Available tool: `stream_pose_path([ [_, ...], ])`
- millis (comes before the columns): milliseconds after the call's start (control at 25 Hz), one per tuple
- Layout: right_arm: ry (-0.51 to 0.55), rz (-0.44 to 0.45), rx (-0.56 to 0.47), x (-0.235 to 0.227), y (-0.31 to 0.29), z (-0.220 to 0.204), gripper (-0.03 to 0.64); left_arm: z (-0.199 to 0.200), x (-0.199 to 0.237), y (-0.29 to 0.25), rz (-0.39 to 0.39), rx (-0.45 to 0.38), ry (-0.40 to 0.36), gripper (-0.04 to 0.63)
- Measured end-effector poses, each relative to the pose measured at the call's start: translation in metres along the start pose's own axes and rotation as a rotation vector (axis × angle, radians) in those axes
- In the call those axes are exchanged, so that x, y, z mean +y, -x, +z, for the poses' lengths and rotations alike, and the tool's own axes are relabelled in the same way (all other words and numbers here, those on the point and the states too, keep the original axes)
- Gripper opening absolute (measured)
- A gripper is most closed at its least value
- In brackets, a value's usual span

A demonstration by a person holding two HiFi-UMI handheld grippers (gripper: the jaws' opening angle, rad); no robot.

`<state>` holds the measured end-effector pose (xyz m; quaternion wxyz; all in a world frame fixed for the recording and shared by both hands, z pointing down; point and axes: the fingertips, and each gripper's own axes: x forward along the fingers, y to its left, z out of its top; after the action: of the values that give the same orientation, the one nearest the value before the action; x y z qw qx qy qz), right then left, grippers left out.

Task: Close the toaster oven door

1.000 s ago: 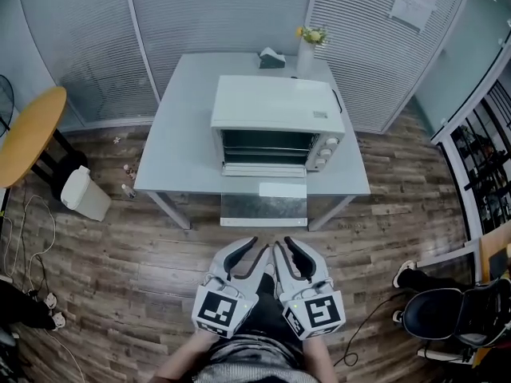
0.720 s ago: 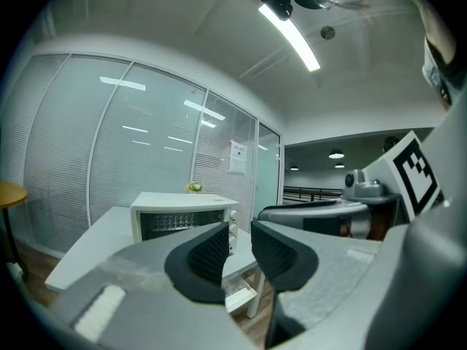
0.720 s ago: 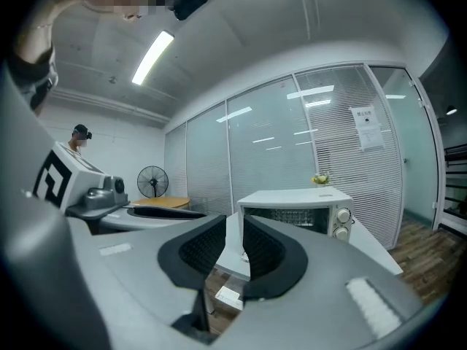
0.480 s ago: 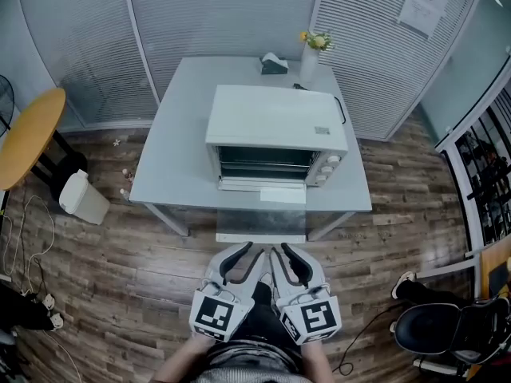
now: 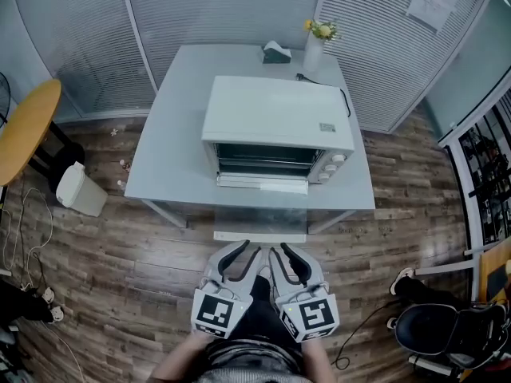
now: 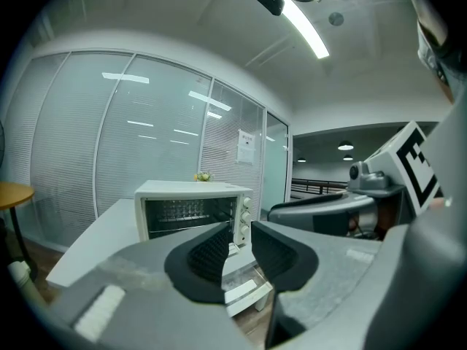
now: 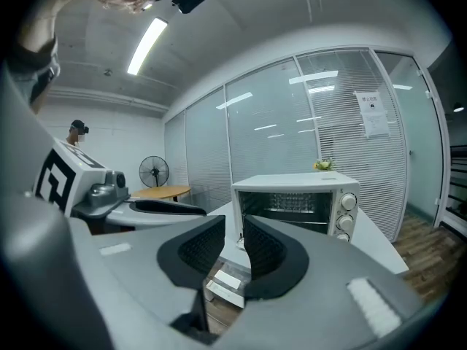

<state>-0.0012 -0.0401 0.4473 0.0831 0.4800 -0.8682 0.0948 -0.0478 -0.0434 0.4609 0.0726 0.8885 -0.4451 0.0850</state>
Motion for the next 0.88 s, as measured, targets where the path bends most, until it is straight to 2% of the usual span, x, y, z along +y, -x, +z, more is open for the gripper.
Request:
stream_pose_path([
  [240, 0.0, 0.0, 0.031, -0.009, -0.009, -0.009, 0.081, -0.017, 0.006, -0.013, 0.003, 0.012, 0.01, 0.105],
  [520, -0.001, 0.009, 0.078, -0.018, -0.024, -0.027, 0.081, -0.043, 0.013, -0.03, 0.011, 0.069, 0.013, 0.106],
  [880, 0.008, 0.011, 0.148, -0.026, -0.034, -0.051, 0.081, -0.106, 0.021, -0.053, 0.013, 0.214, -0.062, 0.106],
])
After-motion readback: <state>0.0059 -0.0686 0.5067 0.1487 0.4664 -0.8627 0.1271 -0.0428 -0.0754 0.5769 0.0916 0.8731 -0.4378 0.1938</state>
